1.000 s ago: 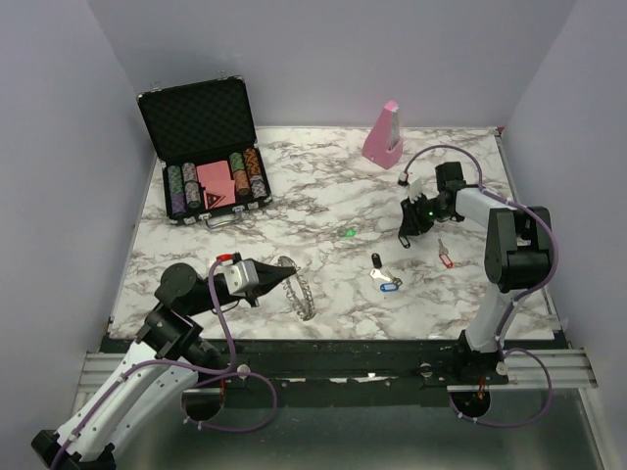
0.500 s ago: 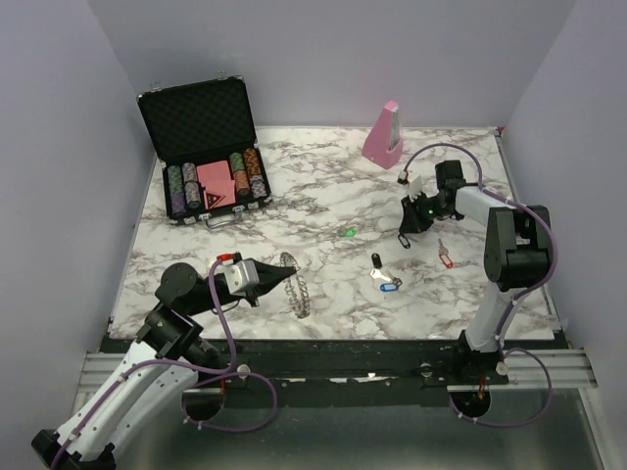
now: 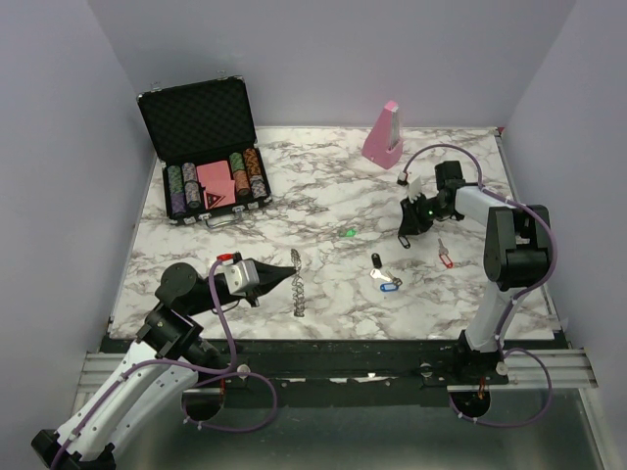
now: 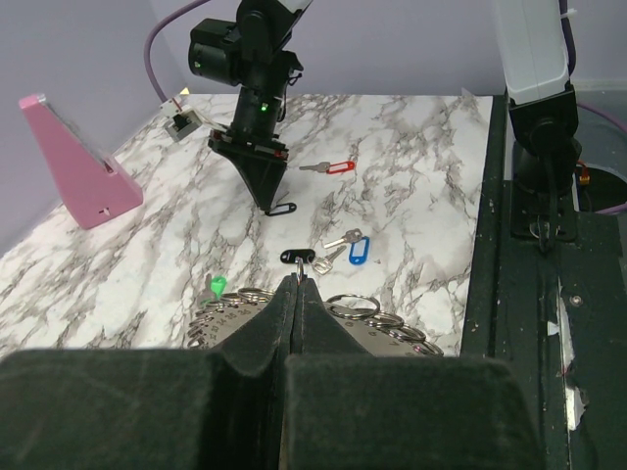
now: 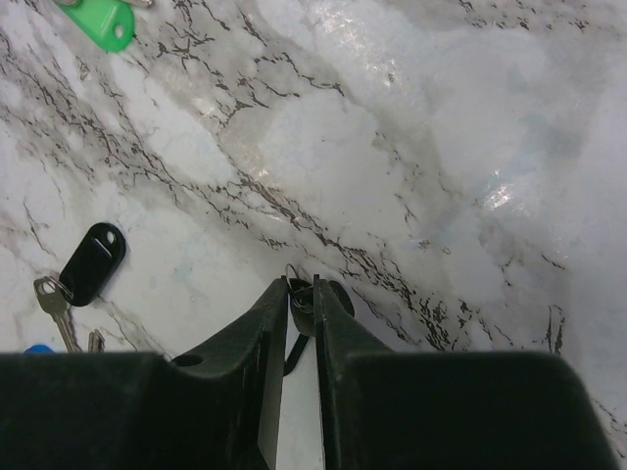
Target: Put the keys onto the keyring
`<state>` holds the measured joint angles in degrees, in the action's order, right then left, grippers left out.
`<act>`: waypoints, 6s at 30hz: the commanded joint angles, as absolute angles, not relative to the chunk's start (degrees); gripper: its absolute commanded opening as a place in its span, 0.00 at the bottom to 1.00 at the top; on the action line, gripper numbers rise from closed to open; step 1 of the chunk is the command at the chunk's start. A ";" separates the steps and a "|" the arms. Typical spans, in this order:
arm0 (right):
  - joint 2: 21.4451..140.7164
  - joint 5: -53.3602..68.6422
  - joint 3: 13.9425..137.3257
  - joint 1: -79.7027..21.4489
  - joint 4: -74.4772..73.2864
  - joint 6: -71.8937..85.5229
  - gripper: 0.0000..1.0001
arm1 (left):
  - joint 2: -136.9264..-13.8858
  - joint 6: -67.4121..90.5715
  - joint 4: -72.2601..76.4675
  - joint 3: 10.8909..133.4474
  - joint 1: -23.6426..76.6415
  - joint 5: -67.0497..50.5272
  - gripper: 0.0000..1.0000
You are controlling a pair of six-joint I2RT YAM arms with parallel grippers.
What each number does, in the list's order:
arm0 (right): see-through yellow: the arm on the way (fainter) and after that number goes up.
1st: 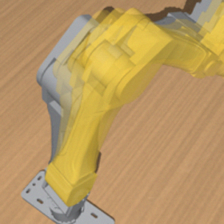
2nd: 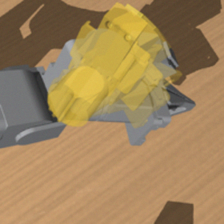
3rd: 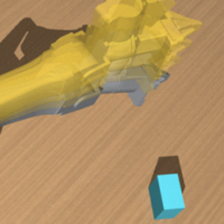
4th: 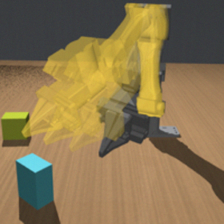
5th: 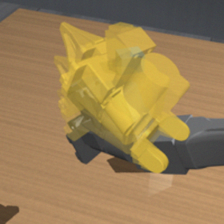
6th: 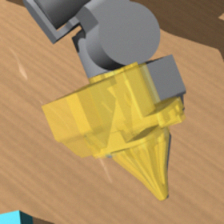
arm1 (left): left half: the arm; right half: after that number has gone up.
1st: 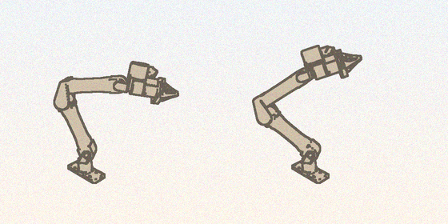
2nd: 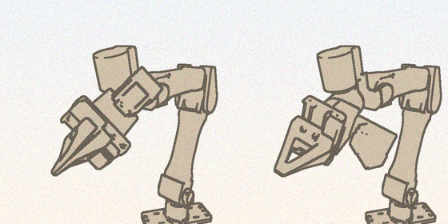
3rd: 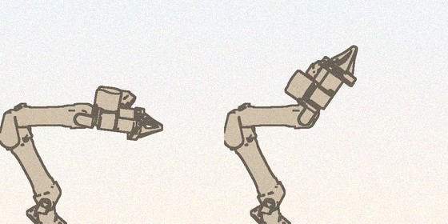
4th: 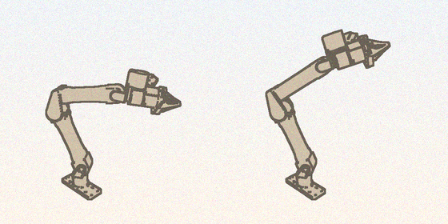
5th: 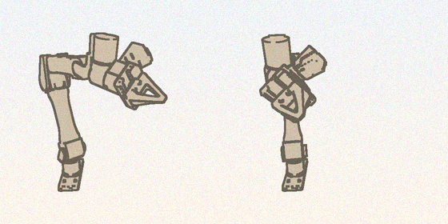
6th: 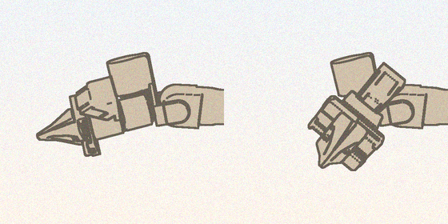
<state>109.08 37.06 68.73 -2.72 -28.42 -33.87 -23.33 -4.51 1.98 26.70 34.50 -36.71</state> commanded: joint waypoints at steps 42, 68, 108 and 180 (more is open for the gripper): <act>103.98 53.51 73.56 -2.73 -44.64 -46.75 0.01 | -23.82 -5.36 3.69 27.07 34.01 -38.23 0.00; 78.59 74.97 80.42 -10.02 -81.30 -82.18 0.01 | -31.11 5.99 27.69 26.89 41.38 -41.58 0.00; 66.71 75.50 75.76 -16.17 -68.38 -58.54 0.00 | -43.06 18.62 41.40 26.10 53.96 -26.11 0.00; 74.27 70.58 78.04 -20.57 -77.77 -81.90 0.01 | -48.35 -26.26 29.36 28.83 58.89 -25.74 0.00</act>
<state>74.94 71.20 75.24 -20.21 -72.64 -78.24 -52.62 -16.12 25.78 30.89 58.48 -18.22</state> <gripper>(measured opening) 0.008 0.007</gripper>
